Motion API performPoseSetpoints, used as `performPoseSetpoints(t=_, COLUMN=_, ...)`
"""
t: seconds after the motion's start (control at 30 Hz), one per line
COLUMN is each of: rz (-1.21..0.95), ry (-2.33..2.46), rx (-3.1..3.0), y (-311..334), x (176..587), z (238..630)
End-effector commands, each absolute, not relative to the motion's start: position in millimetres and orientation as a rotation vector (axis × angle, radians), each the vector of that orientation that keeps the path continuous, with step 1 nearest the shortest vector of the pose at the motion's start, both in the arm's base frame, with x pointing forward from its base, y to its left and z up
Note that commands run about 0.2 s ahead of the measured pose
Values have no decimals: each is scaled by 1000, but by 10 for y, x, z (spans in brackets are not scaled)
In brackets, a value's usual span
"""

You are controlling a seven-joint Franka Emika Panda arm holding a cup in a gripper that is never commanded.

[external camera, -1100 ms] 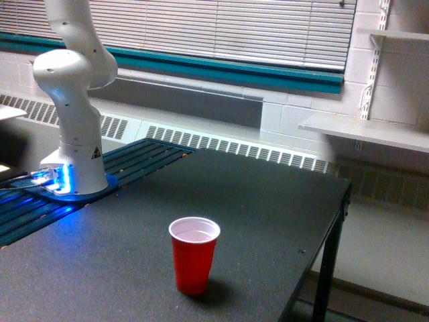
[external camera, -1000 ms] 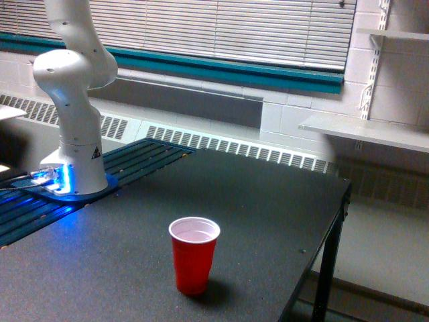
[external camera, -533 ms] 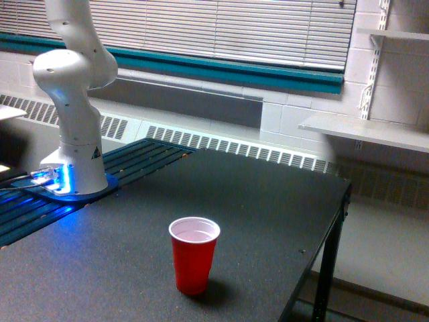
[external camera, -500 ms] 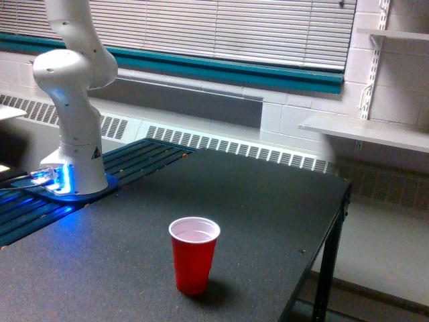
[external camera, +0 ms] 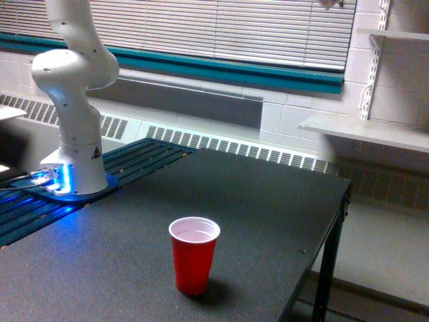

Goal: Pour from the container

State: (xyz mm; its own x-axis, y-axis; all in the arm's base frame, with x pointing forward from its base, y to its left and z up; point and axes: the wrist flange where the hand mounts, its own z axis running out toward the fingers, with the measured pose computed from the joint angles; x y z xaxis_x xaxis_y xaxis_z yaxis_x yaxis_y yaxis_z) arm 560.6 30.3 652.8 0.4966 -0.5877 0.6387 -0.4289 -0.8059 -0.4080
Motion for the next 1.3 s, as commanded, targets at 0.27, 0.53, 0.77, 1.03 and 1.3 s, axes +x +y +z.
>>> performPoseSetpoints(t=0.27, rz=-1171, ry=1063, rx=-2642, y=-530, x=5489, z=6006)
performPoseSetpoints(t=0.53, rz=-1103, ry=1130, rx=-2715, y=-901, x=5339, z=5693)
performPoseSetpoints(t=0.77, rz=-1036, ry=1195, rx=-2747, y=-1150, x=5162, z=5375)
performPoseSetpoints(t=1.03, rz=-902, ry=1329, rx=-2786, y=-1313, x=4953, z=5097)
performPoseSetpoints(t=1.3, rz=-851, ry=1435, rx=-2830, y=-1433, x=4845, z=4978)
